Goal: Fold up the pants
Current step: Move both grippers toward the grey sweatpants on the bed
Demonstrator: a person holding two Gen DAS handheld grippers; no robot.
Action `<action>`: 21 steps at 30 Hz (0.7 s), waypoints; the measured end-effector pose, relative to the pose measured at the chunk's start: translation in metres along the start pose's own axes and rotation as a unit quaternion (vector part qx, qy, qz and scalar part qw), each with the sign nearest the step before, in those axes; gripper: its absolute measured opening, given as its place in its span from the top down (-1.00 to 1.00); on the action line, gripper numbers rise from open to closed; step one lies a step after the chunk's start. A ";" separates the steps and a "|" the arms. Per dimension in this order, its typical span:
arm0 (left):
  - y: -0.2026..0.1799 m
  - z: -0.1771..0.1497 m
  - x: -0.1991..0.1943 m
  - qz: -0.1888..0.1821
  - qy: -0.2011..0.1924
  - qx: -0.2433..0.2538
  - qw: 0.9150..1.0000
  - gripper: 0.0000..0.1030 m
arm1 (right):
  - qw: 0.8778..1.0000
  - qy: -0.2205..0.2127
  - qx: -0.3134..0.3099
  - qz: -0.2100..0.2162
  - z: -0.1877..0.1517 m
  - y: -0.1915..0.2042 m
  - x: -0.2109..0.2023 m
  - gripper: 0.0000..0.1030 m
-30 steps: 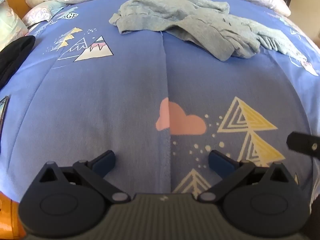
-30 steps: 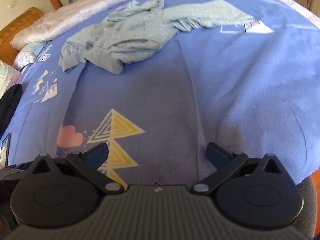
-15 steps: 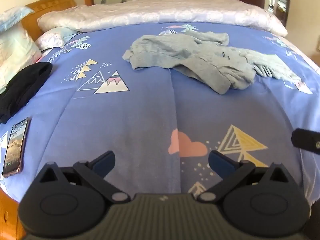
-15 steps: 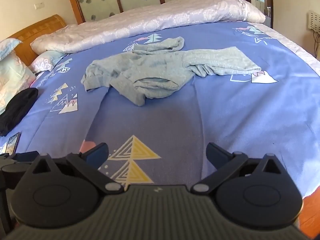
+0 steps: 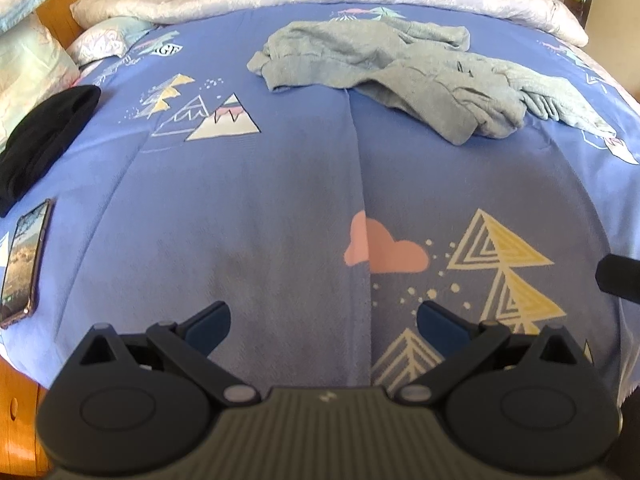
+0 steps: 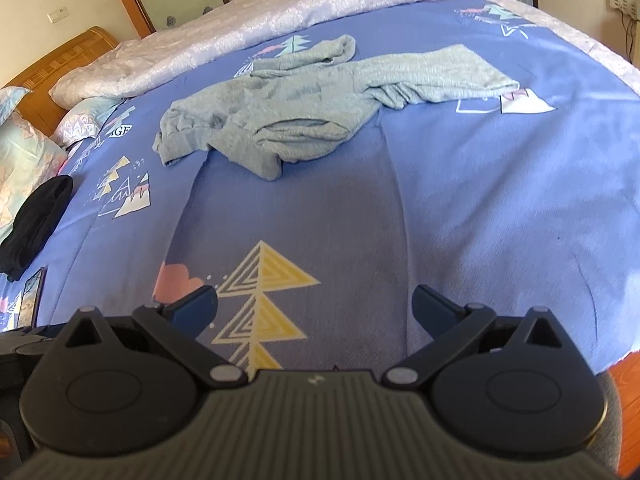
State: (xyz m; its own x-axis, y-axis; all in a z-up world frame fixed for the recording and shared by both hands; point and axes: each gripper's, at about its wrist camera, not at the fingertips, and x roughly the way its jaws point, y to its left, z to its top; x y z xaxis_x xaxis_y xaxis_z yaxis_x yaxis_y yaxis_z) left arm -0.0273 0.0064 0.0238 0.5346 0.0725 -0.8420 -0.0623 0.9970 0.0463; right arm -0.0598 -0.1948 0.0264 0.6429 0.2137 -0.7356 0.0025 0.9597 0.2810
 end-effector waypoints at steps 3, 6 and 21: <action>0.000 0.000 0.001 -0.002 0.006 0.000 1.000 -1.00 | 1.000 0.004 0.002 0.002 0.000 -0.001 0.000 -1.00; 0.000 0.000 0.003 -0.004 0.012 -0.003 1.000 -1.00 | 1.000 0.007 0.005 0.004 0.000 -0.003 0.000 -1.00; 0.002 -0.001 0.010 -0.007 0.034 -0.011 0.999 -1.00 | 1.000 0.020 0.013 0.003 -0.001 -0.007 0.004 -1.00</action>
State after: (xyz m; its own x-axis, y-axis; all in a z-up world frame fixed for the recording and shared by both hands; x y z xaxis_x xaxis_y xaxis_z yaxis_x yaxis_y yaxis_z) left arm -0.0226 0.0095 0.0150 0.4768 0.0564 -0.8772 -0.0740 0.9970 0.0239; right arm -0.0580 -0.2002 0.0205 0.6124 0.2277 -0.7570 0.0181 0.9533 0.3013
